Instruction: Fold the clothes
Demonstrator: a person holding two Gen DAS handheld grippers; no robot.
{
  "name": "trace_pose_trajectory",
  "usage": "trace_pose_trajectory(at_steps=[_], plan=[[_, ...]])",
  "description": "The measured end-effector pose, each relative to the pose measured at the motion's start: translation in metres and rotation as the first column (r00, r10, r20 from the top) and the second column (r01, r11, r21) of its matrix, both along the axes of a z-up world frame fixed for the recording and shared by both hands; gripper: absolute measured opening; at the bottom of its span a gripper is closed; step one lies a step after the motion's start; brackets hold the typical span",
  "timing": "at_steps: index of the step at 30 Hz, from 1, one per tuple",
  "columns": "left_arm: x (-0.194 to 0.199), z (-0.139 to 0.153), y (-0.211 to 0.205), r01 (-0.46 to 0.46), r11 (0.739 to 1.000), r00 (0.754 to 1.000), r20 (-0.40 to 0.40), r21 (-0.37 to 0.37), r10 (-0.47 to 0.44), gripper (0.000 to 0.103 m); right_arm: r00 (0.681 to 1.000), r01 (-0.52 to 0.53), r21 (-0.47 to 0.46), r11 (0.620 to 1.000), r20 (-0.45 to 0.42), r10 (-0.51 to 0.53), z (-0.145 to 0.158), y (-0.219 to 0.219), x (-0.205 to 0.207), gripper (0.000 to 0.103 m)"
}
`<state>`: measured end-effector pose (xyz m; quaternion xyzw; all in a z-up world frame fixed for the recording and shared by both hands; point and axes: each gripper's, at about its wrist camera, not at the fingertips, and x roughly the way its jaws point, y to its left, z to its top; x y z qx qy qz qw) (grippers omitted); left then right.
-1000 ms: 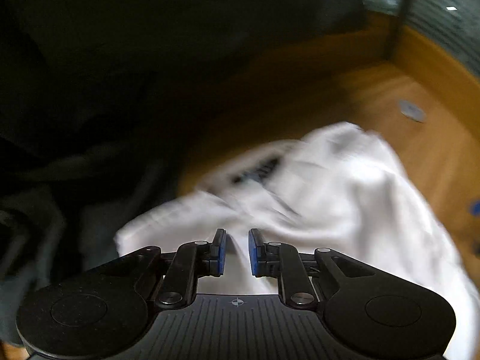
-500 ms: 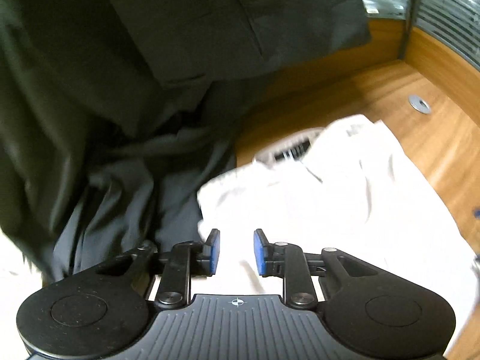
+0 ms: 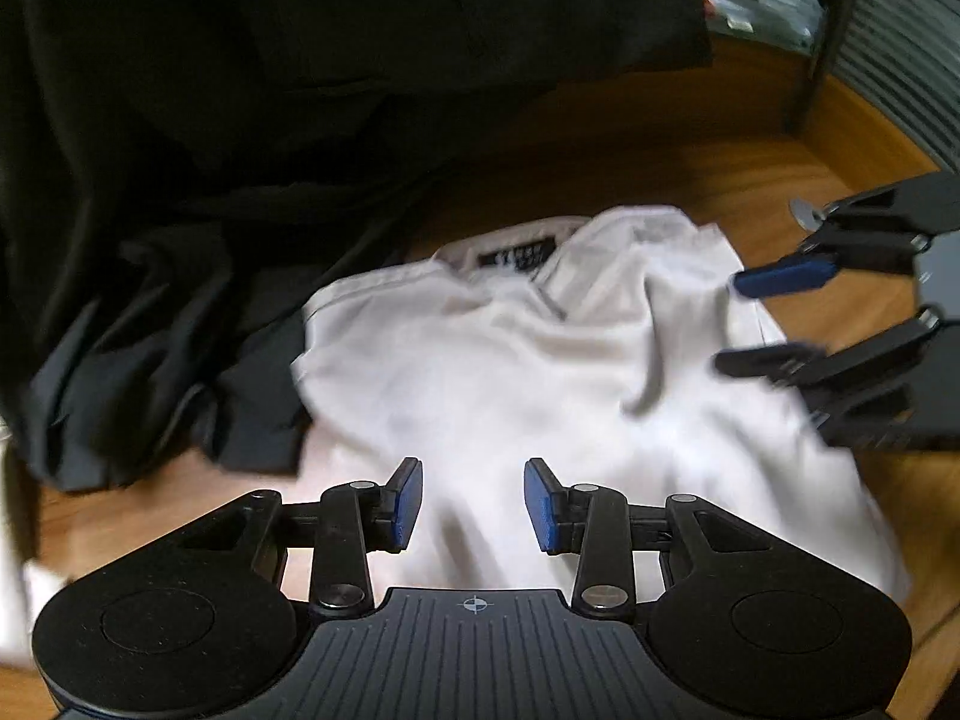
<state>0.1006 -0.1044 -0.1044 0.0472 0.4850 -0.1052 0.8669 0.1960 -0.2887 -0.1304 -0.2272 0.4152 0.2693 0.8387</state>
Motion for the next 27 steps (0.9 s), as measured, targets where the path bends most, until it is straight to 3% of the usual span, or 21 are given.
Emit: trace_pose_trajectory(at_steps=[5, 9, 14, 18, 22, 27], plan=[[0.036, -0.022, -0.015, -0.017, 1.000, 1.000, -0.002, 0.024, 0.017, 0.040, 1.000, -0.005, -0.012, 1.000, 0.008, 0.006, -0.023, 0.011, 0.031, 0.046], [0.046, -0.034, -0.006, -0.066, 0.994, 0.998, -0.003, 0.084, 0.066, 0.040, 0.998, 0.034, -0.052, 0.998, 0.048, -0.031, -0.036, 0.010, 0.050, 0.046], [0.048, -0.041, 0.014, -0.136, 0.985, 0.990, -0.014, 0.105, 0.138, 0.040, 0.996, 0.077, -0.046, 0.996, 0.041, -0.075, -0.022, -0.013, 0.050, 0.046], [0.043, -0.031, 0.028, -0.160, 0.985, 0.987, -0.011, 0.058, 0.161, 0.040, 0.994, 0.110, -0.033, 0.993, 0.025, -0.109, -0.008, -0.034, 0.047, 0.046], [0.030, -0.011, 0.033, -0.144, 0.988, 0.990, 0.007, 0.064, 0.143, 0.042, 0.990, 0.141, -0.019, 0.990, 0.006, -0.141, 0.006, -0.055, 0.041, 0.046], [0.001, 0.016, 0.034, -0.096, 0.992, 0.995, 0.011, 0.079, 0.095, 0.045, 0.988, 0.141, 0.007, 0.990, -0.059, -0.140, 0.030, -0.078, -0.008, 0.048]])
